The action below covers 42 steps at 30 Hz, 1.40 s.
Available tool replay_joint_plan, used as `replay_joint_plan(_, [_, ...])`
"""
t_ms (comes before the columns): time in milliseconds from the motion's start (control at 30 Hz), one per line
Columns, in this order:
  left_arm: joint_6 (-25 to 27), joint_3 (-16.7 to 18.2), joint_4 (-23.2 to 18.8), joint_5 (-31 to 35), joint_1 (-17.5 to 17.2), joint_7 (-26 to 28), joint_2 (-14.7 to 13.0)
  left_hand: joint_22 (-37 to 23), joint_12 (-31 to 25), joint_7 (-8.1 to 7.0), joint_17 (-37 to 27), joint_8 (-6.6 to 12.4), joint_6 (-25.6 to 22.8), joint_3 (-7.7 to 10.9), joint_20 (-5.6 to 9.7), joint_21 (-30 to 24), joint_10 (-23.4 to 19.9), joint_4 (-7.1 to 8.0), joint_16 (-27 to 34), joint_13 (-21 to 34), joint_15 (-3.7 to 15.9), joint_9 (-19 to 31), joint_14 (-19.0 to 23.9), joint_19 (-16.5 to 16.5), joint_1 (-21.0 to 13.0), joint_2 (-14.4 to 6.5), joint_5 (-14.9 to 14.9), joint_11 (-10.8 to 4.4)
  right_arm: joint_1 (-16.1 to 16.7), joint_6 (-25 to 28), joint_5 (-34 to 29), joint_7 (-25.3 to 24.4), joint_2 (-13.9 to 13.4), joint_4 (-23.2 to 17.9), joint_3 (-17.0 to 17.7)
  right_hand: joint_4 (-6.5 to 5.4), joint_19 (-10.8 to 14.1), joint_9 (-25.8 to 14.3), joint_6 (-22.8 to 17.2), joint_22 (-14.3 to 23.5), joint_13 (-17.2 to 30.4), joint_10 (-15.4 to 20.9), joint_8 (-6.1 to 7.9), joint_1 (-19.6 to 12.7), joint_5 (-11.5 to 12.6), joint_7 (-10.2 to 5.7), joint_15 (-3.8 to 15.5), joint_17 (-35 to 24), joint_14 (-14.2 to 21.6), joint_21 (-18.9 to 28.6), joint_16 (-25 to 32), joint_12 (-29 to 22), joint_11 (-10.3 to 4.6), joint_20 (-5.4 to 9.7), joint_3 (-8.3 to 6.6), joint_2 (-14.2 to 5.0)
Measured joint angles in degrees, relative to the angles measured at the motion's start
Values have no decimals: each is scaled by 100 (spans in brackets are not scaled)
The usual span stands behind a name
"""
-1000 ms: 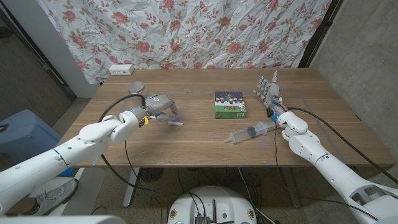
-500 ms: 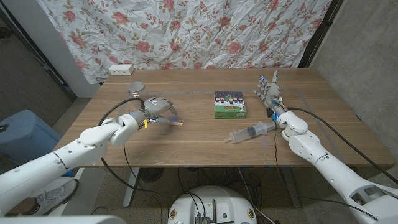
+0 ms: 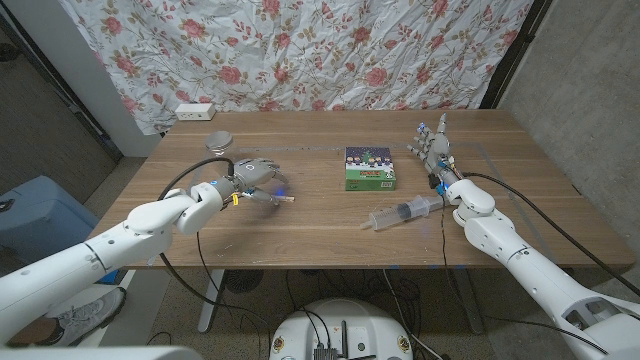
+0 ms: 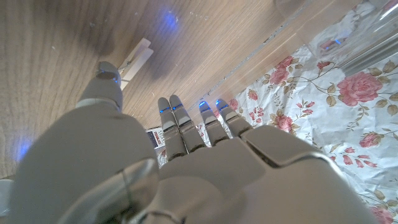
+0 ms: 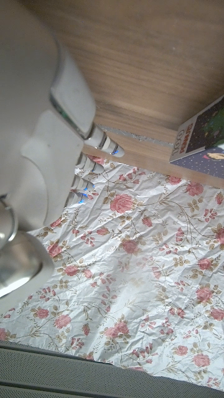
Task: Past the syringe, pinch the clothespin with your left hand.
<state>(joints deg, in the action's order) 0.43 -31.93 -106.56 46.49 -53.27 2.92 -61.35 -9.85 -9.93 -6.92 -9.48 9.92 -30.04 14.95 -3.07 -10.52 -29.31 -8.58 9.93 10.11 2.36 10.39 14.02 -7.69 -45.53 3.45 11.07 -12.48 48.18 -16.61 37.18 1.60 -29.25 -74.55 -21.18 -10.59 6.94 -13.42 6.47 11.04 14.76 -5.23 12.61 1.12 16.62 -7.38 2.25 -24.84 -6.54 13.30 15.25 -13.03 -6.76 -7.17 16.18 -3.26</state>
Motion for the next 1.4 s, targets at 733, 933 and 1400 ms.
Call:
replay_joint_plan(733, [-36,501,397,-1473,-486,1001,432,-2,0,48,-12,49,252,-42,11,-59,762,95,67,1,-1,1,187,-176,429,-203,0,274,2,-2,-1,-11,1,-4,1,0,0,0,0,0,0,0,0,0,0,0,0,1,0,0,0,0,0,0,0,0])
replay_joint_plan(933, [-138,570,549,-1906,-526,1209,590,-2,0,80,-12,49,282,-43,42,-59,868,96,67,1,-1,1,187,-207,460,-234,0,379,2,-4,0,-1,1,-4,1,0,0,0,0,0,0,0,0,0,0,0,0,1,0,0,0,0,0,0,0,0])
replay_joint_plan(1400, [-490,706,1003,-2928,-483,1560,1049,-3,0,245,-12,0,653,-3,210,-59,1114,135,21,2,0,2,143,-332,673,-448,-27,564,1,-5,0,-2,1,-1,1,0,0,0,0,0,0,0,0,0,0,0,0,1,0,0,-22,0,0,0,0,0])
